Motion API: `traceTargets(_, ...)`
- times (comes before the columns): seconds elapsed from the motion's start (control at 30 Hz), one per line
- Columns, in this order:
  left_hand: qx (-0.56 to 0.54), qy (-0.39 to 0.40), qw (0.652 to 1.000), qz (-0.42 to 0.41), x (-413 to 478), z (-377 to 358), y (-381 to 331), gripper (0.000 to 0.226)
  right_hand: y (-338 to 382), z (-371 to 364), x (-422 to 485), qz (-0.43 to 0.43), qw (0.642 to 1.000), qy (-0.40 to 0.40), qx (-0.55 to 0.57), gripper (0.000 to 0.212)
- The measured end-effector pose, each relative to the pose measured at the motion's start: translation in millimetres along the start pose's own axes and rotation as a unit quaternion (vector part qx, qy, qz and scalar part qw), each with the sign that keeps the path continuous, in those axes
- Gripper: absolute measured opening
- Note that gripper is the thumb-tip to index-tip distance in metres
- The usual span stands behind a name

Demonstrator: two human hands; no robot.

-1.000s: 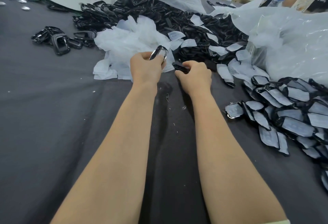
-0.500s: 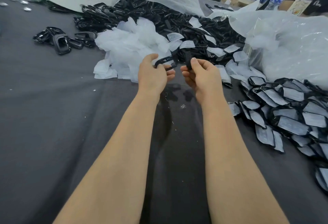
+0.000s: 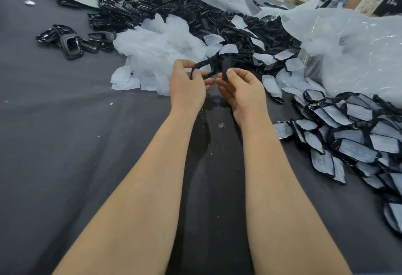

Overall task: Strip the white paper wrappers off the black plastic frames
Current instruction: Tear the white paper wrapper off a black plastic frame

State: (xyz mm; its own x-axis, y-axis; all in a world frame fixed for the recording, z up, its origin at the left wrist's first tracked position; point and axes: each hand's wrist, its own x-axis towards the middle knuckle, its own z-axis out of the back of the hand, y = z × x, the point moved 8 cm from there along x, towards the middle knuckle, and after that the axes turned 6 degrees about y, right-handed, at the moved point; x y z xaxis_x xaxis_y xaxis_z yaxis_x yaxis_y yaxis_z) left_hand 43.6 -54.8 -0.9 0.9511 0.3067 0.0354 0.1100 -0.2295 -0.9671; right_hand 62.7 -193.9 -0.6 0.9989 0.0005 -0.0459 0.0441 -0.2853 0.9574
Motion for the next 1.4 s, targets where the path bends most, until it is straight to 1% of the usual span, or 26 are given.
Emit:
traceTargets(0.1,-0.006,-0.001,1.0,0.001,1.1,0.7,0.9,0.023,6.4,0.2,-1.5,0.039,0.999,-0.02,-0.009,0.012)
traceTargets(0.17,-0.005,-0.006,1.0,0.001,1.9,1.6,1.2,0.025,10.7,2.5,-3.8,0.06,0.996,-0.05,-0.047,0.012)
traceTargets(0.23,0.007,-0.009,1.0,-0.002,2.1,1.7,1.5,0.027,15.4,4.4,-6.2,0.088,0.983,-0.081,-0.137,0.014)
traceTargets(0.3,0.03,-0.005,0.999,-0.01,2.3,0.4,0.5,0.028,21.3,0.8,-8.8,0.124,0.956,-0.1,-0.247,0.016)
traceTargets(0.37,0.059,0.005,0.998,-0.028,2.2,-2.5,-1.4,0.029,25.0,-7.6,-11.0,0.152,0.929,-0.095,-0.325,0.015)
traceTargets(0.4,0.073,0.014,0.996,-0.04,1.4,-4.8,-2.7,0.027,25.3,-11.6,-12.0,0.16,0.922,-0.089,-0.342,0.014)
traceTargets(0.5,0.159,0.04,0.983,-0.08,-1.3,-11.4,-9.2,0.013,24.4,-18.4,-13.1,0.169,0.925,-0.062,-0.335,0.016)
traceTargets(0.53,0.171,0.042,0.981,-0.085,-1.2,-11.5,-9.7,0.01,23.9,-19.9,-12.9,0.168,0.928,-0.051,-0.329,0.017)
traceTargets(0.63,0.142,0.039,0.987,-0.071,0.7,-8.6,-7.7,0.005,24.1,-23.1,-11.7,0.167,0.928,-0.025,-0.333,0.019)
traceTargets(0.73,0.137,0.044,0.987,-0.068,0.9,-9.6,-7.1,0.001,24.2,-22.6,-10.1,0.167,0.919,-0.03,-0.355,0.019)
traceTargets(0.8,0.148,0.042,0.985,-0.071,1.4,-9.2,-6.9,0.007,22.5,-21.1,-8.9,0.161,0.923,-0.032,-0.348,0.017)
traceTargets(0.87,0.112,0.045,0.991,-0.05,2.9,-8.6,-2.0,0.01,22.6,-17.5,-8.5,0.158,0.928,-0.048,-0.333,0.016)
traceTargets(0.97,0.049,0.036,0.998,-0.023,3.5,-5.9,1.3,0.015,22.7,-4.5,-7.0,0.145,0.944,-0.097,-0.279,0.004)
traceTargets(1.0,0.034,0.034,0.999,-0.018,3.5,-5.4,1.5,0.017,20.0,-1.3,-5.8,0.129,0.955,-0.099,-0.248,0.002)
traceTargets(1.03,0.024,0.033,0.999,-0.014,3.1,-5.0,1.3,0.017,16.3,0.4,-4.6,0.111,0.965,-0.092,-0.217,0.005)
traceTargets(1.1,0.024,0.033,0.999,-0.004,3.3,-4.8,2.4,0.013,10.7,-1.2,-2.1,0.085,0.98,-0.063,-0.17,0.006)
traceTargets(1.2,0.037,0.035,0.999,0.005,2.5,-4.2,3.8,0.015,9.0,-5.0,-1.0,0.079,0.987,-0.044,-0.136,0.003)
traceTargets(1.27,0.041,0.037,0.998,0.0,1.1,-4.6,2.7,0.014,8.6,-3.7,-0.5,0.076,0.986,-0.048,-0.137,0.004)
traceTargets(1.4,0.078,0.04,0.996,-0.025,-2.1,-5.7,-2.1,0.005,7.7,-0.2,0.6,0.075,0.98,-0.062,-0.171,0.005)
